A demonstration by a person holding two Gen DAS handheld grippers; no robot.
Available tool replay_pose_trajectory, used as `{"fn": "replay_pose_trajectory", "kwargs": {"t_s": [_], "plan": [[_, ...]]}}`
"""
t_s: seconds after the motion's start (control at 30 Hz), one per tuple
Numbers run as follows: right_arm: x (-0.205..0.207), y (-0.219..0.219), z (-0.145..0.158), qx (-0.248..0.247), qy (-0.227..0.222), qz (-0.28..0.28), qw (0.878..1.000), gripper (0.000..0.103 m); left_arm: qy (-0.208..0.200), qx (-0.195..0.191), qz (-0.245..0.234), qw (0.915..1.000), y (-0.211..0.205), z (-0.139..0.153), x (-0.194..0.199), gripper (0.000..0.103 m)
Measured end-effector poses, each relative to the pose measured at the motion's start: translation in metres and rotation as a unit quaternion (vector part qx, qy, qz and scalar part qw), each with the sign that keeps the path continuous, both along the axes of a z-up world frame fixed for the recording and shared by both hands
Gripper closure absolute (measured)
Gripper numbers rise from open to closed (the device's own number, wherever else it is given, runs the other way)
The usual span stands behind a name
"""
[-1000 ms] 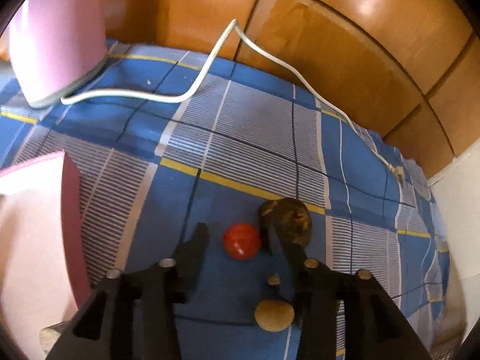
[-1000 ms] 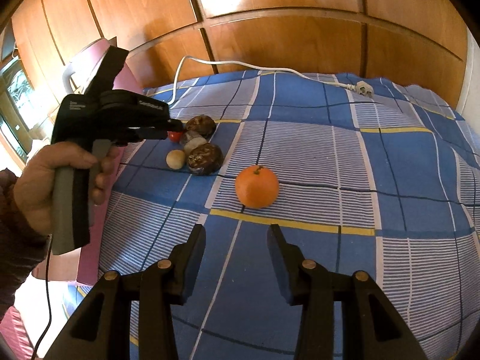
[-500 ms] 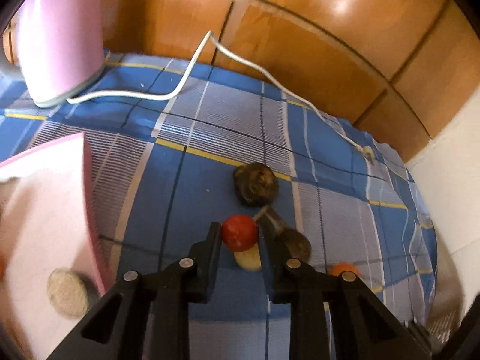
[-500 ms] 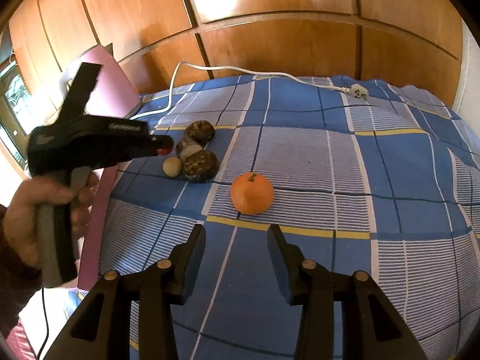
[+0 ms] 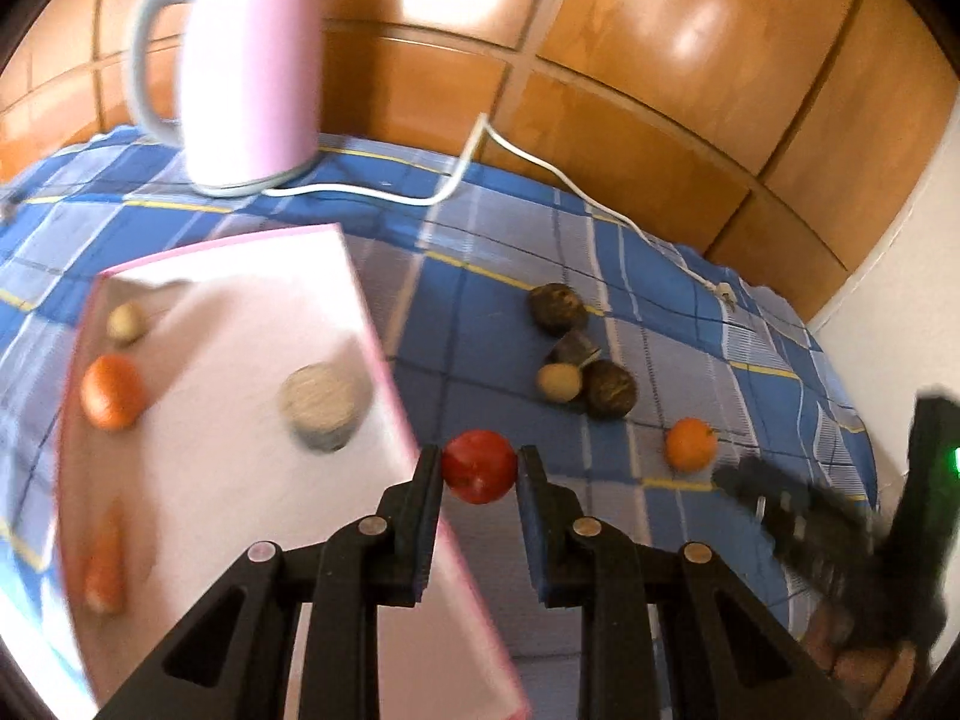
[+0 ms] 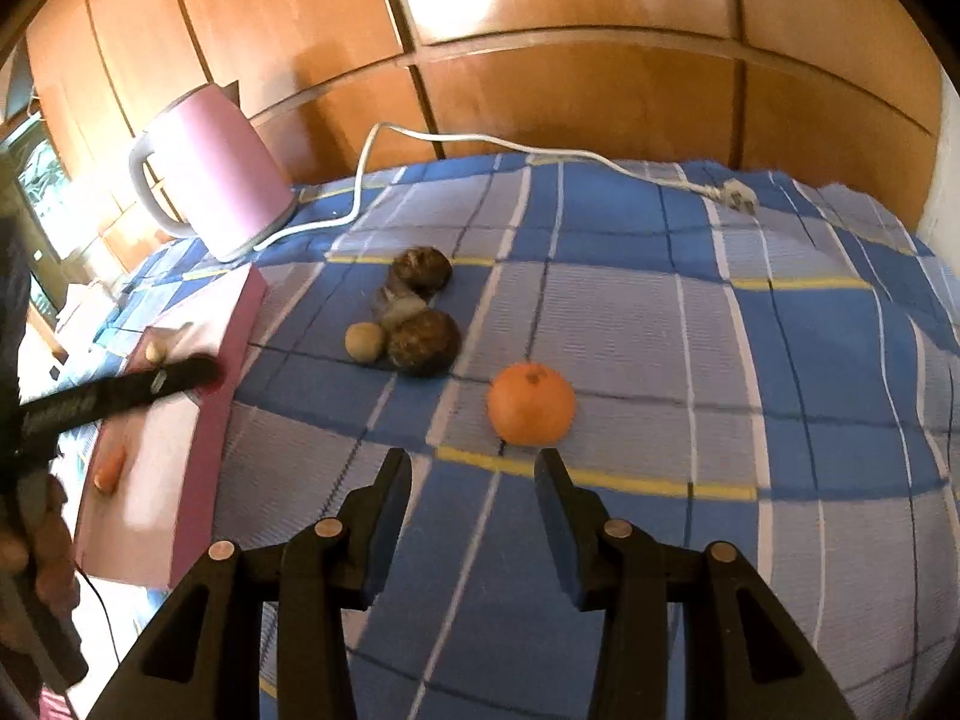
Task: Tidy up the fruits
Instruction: 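Carry the red tomato into the tray with the left gripper while the right gripper grasps a dark round fruit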
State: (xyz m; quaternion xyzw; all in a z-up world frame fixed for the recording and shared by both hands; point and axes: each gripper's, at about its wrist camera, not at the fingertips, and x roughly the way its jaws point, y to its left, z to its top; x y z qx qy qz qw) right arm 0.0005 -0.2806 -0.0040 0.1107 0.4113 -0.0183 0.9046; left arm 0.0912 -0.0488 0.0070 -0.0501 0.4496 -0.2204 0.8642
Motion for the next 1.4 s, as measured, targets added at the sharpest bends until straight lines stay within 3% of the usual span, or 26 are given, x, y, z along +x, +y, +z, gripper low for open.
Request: {"fn": "replay_pose_trajectory", "kwargs": {"t_s": [0.2, 0.33, 0.4, 0.83, 0.9, 0.93, 1.07, 1.4], "plan": [[0.037, 0.003, 0.015, -0.014, -0.01, 0.022, 1.0, 0.06, 0.006, -0.018, 0.031, 0.9993, 0.044, -0.003, -0.02, 0.078], [0.077, 0.008, 0.017, -0.016, 0.0, 0.043, 0.999, 0.046, 0.016, -0.027, 0.052, 0.9982, 0.068, -0.008, -0.028, 0.078], [0.092, 0.013, 0.016, -0.02, 0.007, 0.052, 0.998, 0.045, 0.022, -0.034, 0.057, 0.9975, 0.076, -0.01, -0.031, 0.078], [0.18, 0.048, -0.025, -0.123, 0.088, 0.08, 0.985, 0.044, 0.023, -0.05, 0.086, 0.9948, 0.107, -0.012, -0.034, 0.078], [0.187, 0.047, -0.033, -0.128, 0.099, 0.076, 0.984, 0.044, 0.022, -0.051, 0.09, 0.9944, 0.11, -0.011, -0.031, 0.078], [0.188, 0.046, -0.034, -0.123, 0.098, 0.074, 0.985, 0.053, 0.019, -0.051, 0.093, 0.9942, 0.112, -0.009, -0.028, 0.078], [0.185, 0.038, -0.028, -0.107, 0.077, 0.051, 0.99, 0.054, 0.012, -0.048, 0.105, 0.9933, 0.117, -0.004, -0.008, 0.078], [0.142, 0.019, 0.023, -0.065, 0.004, 0.036, 0.997, 0.054, -0.007, 0.008, 0.132, 0.9912, 0.11, -0.003, 0.056, 0.078]]}}
